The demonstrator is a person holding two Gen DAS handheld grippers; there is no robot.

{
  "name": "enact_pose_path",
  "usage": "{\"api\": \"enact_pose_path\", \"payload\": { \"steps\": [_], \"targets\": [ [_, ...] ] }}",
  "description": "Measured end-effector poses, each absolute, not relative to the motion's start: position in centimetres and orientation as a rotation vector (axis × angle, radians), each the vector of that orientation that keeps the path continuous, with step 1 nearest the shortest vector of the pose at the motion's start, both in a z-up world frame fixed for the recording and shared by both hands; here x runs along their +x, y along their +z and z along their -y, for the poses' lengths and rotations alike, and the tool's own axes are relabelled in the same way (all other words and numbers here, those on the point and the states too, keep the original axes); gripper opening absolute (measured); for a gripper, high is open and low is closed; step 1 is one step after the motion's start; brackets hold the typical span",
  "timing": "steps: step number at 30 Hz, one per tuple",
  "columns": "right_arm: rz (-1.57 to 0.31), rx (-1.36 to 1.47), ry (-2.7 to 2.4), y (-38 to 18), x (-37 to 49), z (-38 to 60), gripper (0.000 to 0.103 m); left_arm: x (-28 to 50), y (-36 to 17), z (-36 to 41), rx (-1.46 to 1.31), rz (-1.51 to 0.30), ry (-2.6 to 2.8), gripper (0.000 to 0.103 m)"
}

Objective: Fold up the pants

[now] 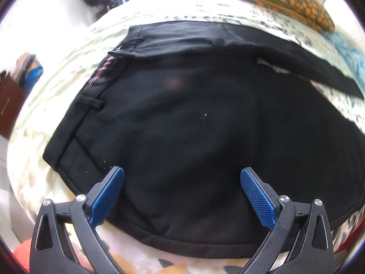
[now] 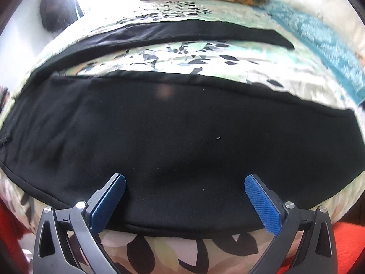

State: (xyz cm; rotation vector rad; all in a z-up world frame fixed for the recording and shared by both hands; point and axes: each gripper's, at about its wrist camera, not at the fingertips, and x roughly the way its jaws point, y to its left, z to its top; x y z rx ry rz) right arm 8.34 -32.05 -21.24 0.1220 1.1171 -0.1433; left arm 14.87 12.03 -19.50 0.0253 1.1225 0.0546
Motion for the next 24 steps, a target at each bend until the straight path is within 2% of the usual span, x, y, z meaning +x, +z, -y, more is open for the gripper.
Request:
{"api": "enact_pose_path", "payload": {
  "steps": [5,14,24],
  "targets": [
    [-1.121,0.121,-0.138,-21.5,8.6,32.4,0.103,14.4,-19.0,-12.8,-0.007,-1.136,0.065,0.102],
    [-1.067,0.218,-0.167,-19.6,7.9,34.0,0.103,14.4,-16.5,-12.2,-0.127,-1.047,0.06,0.101],
    [-0.978,0.297,-0.128,-12.9,12.1,42.2,0.103,15.6,-15.8,-11.2,-0.133,-0.992,0.049,0.101]
  ]
}}
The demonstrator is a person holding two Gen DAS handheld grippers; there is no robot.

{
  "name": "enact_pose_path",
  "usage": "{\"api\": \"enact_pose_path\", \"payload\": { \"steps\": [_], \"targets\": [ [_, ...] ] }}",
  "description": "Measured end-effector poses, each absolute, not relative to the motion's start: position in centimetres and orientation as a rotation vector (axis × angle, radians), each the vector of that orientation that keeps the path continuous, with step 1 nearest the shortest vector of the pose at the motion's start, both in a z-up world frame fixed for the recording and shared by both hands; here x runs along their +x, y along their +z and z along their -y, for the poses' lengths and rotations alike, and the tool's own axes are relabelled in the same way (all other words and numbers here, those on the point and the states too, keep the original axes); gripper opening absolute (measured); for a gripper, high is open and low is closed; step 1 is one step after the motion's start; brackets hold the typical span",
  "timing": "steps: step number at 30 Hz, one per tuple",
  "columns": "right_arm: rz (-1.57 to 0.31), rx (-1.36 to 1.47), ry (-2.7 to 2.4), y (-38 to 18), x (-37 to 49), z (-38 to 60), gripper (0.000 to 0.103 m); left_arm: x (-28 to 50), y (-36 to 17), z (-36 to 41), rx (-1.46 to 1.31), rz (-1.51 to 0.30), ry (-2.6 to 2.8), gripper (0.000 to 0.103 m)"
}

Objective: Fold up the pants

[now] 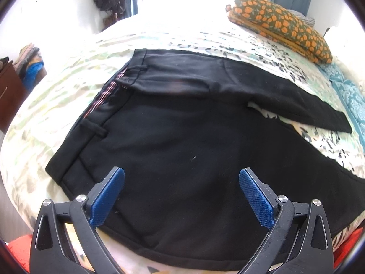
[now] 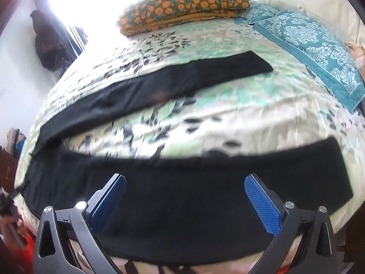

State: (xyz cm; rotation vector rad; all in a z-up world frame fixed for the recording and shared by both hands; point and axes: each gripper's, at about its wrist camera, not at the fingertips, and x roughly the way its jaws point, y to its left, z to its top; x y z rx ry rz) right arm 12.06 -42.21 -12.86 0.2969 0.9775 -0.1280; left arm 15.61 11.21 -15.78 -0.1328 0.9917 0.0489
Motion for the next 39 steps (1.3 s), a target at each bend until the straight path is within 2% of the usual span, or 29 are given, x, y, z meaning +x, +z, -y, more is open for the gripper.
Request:
{"api": "enact_pose_path", "payload": {
  "steps": [6,12,14,16,17,19,21,27,29,30,39],
  "targets": [
    [-0.926,0.479,-0.179,-9.8,21.1,54.5,0.103,16.4,-15.6,-10.7,-0.137,-0.965,0.069,0.101],
    [-1.029,0.543,-0.143,-13.0,34.8,64.9,0.101,17.5,-16.3,-9.7,-0.124,-0.986,0.09,0.101],
    [-1.073,0.535,-0.181,-14.3,38.2,66.8,0.095,17.9,-16.4,-9.3,-0.124,-0.991,0.091,0.101],
    [-1.103,0.541,-0.192,-15.7,41.3,68.2,0.082,18.4,-16.4,-8.9,-0.117,-0.997,0.094,0.101],
    [-1.116,0.531,-0.204,-16.3,42.4,68.6,0.08,18.7,-16.5,-8.7,-0.116,-0.999,0.096,0.101],
    [-1.158,0.496,-0.228,-17.8,44.5,69.3,0.067,19.1,-16.7,-8.4,-0.119,-1.006,0.1,0.101],
    [-1.201,0.447,-0.242,-19.4,45.9,69.7,0.061,19.5,-16.9,-8.2,-0.121,-1.014,0.104,0.101],
    [-1.202,0.392,-0.272,-22.1,47.4,70.4,0.059,20.3,-18.1,-7.5,-0.098,-1.054,0.112,0.101],
    [-1.229,0.414,-0.214,-22.7,47.3,70.0,0.021,20.3,-18.3,-7.4,-0.097,-1.064,0.112,0.101],
    [-1.222,0.351,-0.226,-22.2,47.0,69.5,0.008,20.2,-18.3,-7.4,-0.1,-1.064,0.11,0.101],
    [-0.975,0.289,-0.018,-11.5,37.2,62.1,0.007,21.2,-15.8,-7.6,-0.18,-1.048,0.033,0.101]
  ]
}}
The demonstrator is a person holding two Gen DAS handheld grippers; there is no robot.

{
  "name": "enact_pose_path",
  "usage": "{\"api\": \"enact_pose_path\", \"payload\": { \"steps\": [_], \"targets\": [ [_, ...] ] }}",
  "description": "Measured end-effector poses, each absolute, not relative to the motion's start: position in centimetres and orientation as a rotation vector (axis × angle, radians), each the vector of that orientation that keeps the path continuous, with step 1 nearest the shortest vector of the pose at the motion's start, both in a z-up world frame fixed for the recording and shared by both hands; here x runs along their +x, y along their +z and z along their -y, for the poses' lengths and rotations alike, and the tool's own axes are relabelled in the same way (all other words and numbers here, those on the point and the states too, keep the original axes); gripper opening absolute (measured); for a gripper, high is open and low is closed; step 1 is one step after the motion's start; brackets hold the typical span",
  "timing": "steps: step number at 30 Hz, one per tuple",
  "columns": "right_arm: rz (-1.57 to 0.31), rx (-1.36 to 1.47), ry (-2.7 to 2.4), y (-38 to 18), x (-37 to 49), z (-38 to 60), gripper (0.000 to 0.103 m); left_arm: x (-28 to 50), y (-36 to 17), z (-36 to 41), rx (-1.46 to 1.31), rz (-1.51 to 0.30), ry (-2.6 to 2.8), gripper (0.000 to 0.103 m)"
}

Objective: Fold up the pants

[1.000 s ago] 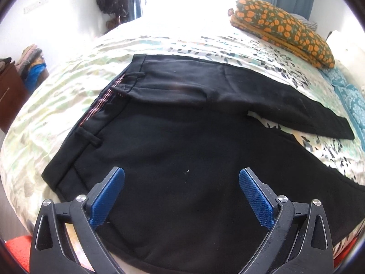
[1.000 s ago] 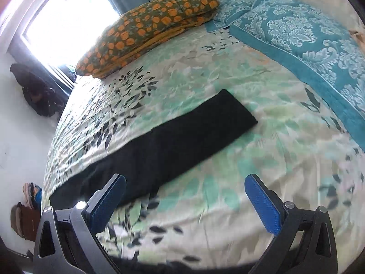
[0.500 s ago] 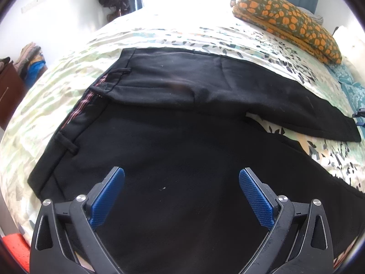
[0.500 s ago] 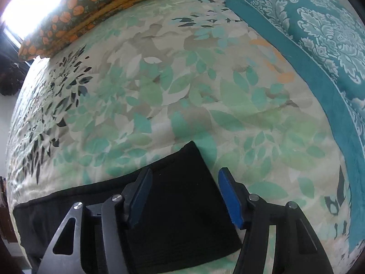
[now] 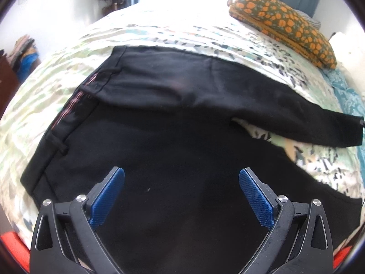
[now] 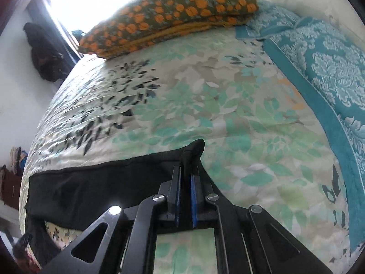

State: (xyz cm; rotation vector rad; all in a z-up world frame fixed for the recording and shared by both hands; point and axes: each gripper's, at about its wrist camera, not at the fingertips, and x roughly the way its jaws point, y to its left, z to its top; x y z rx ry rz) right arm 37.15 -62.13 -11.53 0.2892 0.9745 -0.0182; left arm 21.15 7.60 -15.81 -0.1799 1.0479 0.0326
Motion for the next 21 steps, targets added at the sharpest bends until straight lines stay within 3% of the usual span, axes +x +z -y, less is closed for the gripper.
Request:
{"api": "enact_pose_path", "payload": {
  "steps": [9,21],
  "targets": [
    [-0.801,0.17,0.045,-4.1,23.6,54.0,0.007,32.8,-11.5,-7.5,-0.266,-1.117,-0.184,0.101],
    [-0.662,0.189,-0.02,-3.4,13.7,53.9,0.007,45.7,-16.9,-3.4,-0.539,-1.284,-0.18,0.101]
  ]
}}
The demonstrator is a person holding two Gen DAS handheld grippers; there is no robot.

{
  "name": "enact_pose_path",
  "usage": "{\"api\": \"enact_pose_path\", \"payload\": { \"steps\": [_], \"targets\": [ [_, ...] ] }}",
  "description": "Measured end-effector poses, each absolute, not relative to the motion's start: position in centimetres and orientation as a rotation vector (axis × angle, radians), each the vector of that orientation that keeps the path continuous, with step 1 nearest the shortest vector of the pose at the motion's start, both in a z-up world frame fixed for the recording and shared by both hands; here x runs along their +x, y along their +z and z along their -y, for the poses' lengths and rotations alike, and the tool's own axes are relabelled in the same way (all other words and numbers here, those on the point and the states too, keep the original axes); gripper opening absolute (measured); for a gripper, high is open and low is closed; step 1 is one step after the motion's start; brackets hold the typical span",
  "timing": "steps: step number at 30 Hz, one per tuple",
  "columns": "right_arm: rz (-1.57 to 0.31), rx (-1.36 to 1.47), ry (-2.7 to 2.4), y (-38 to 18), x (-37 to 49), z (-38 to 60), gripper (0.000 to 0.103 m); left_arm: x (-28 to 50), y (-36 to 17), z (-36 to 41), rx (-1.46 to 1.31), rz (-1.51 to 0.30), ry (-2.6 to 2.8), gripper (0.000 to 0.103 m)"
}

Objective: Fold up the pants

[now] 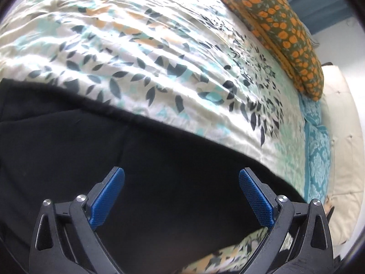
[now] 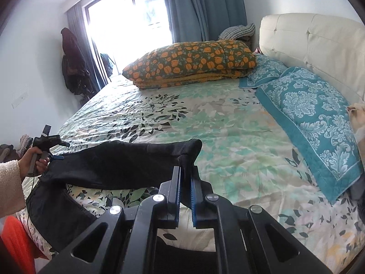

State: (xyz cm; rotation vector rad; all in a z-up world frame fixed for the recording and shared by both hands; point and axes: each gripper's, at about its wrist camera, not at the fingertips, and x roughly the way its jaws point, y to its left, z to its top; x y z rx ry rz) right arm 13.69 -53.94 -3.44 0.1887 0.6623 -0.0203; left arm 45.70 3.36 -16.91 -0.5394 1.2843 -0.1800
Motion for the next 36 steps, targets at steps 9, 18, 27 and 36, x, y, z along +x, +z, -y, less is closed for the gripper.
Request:
{"api": "enact_pose_path", "payload": {
  "steps": [9,18,27,36],
  "targets": [
    [-0.602,0.202,-0.081,-3.7,9.2,54.3,0.007,49.2,-19.3,-3.0,-0.6,-1.361,-0.133,0.098],
    [-0.56,0.19,-0.068,-2.7,7.6,53.4,0.007,47.2,-20.2,-4.5,-0.686,-1.38,-0.117,0.005],
    [-0.543,0.183,-0.1,-2.3,6.5,55.1,0.007,36.1,-9.5,-9.4,-0.713,-1.108,-0.211,0.004],
    [-0.843,0.003,0.032,-11.8,6.0,55.1,0.008,15.4,-14.9,-13.9,-0.673,-1.098,-0.072,0.004]
  ]
}}
